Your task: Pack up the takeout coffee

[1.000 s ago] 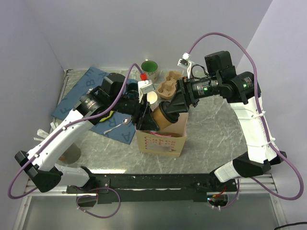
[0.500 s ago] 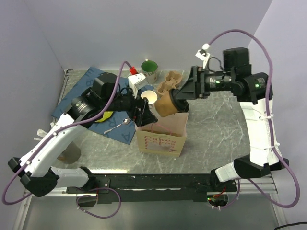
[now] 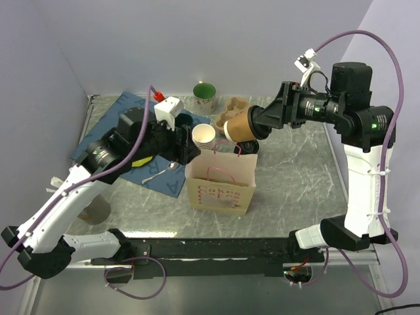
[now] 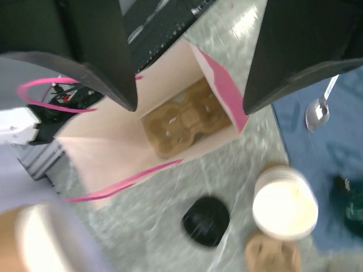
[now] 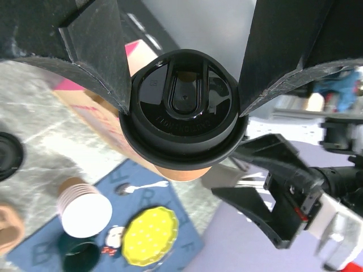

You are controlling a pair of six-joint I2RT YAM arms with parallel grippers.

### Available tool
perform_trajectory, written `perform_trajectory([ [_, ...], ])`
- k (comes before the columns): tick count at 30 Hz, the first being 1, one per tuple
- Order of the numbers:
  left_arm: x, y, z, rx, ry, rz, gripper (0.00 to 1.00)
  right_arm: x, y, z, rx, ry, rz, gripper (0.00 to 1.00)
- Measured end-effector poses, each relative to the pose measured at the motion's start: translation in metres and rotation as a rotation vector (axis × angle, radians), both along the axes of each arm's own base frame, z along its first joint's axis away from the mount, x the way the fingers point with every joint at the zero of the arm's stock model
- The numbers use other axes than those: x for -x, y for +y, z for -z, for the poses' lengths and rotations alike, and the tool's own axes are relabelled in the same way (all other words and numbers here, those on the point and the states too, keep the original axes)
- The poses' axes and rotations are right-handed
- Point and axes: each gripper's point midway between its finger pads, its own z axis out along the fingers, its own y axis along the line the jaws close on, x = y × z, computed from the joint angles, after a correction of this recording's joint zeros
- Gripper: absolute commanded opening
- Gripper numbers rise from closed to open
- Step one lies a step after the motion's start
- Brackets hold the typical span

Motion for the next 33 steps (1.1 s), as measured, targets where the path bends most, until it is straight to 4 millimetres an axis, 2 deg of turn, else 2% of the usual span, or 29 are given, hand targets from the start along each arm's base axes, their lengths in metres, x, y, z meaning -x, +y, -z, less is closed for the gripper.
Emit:
perform_trajectory([
  [4,-0.006,0.005,0.040,-0.064,0.110,-0.077,0.73,0.003,0.002,0.009,0.060,-0.015,-0.007,0.54],
  [6,-0.009,0.005,0.053,-0.079,0.144,-0.104,0.72,0.006,0.005,0.011,0.085,-0.023,-0.015,0.54],
  [12,-0.012,0.009,0.076,-0.113,0.189,-0.150,0.59,0.021,0.018,-0.001,0.120,-0.103,-0.055,0.54],
  [15,-0.017,0.010,0.082,-0.128,0.191,-0.170,0.56,0.027,0.021,-0.008,0.118,-0.135,-0.064,0.54],
  [17,-0.020,0.009,0.083,-0.129,0.190,-0.175,0.47,0.030,0.021,-0.009,0.121,-0.145,-0.062,0.54],
  [18,-0.022,0.008,0.083,-0.126,0.188,-0.176,0.40,0.031,0.020,-0.009,0.122,-0.148,-0.061,0.54],
  [20,-0.024,0.007,0.082,-0.116,0.180,-0.177,0.35,0.032,0.021,-0.010,0.122,-0.157,-0.061,0.54],
  [22,-0.025,0.005,0.081,-0.107,0.176,-0.170,0.25,0.033,0.022,-0.012,0.119,-0.165,-0.069,0.54],
  [23,-0.026,0.004,0.082,-0.100,0.177,-0.168,0.23,0.035,0.025,-0.013,0.115,-0.172,-0.082,0.54],
  [27,-0.024,0.001,0.090,-0.091,0.201,-0.148,0.03,0.046,0.039,-0.012,0.103,-0.189,-0.155,0.54],
  [30,-0.022,-0.001,0.091,-0.080,0.211,-0.133,0.01,0.055,0.047,-0.005,0.115,-0.179,-0.205,0.54],
  [33,-0.021,-0.003,0.090,-0.068,0.219,-0.116,0.01,0.056,0.051,0.003,0.146,-0.185,-0.220,0.54],
])
